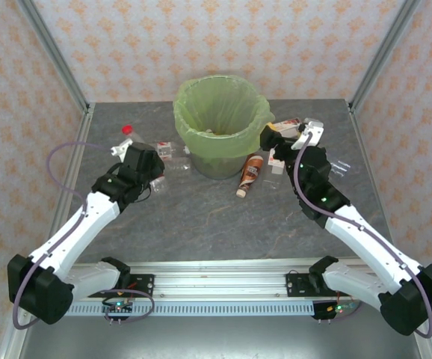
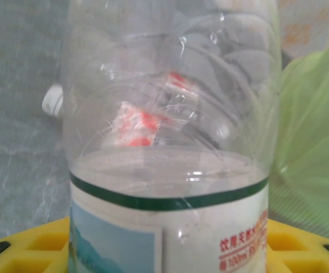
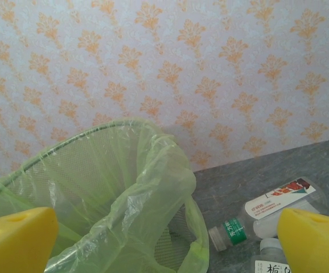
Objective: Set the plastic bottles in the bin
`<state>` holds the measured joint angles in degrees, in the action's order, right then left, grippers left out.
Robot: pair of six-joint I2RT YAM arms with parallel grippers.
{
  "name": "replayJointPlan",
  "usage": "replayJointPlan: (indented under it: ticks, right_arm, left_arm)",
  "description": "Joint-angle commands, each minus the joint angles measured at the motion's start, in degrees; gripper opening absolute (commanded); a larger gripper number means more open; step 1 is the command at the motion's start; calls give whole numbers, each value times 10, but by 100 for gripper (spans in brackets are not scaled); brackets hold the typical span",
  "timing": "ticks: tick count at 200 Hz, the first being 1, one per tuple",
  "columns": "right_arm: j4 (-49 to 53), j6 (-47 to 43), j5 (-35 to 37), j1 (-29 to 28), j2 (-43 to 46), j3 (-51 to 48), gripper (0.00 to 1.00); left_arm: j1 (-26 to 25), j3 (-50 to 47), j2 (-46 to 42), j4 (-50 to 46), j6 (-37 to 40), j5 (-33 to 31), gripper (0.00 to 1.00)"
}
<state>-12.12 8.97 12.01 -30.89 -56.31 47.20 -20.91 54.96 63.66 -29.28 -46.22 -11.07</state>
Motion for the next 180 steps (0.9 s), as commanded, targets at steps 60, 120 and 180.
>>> replayJointPlan:
  ticks: [60,120,180]
  right_arm:
    - [30,-111,-101,-5,33,-11,99]
    - [2,-135,-135,-3,62,-42,99]
    - [-2,-135,-137,-4,88,-58,99]
  left_arm:
    - [-2,157,31,43,89,18,51]
    - [-2,218,86,155,67,127,49]
    - [-13,328,194,200,109,196,48]
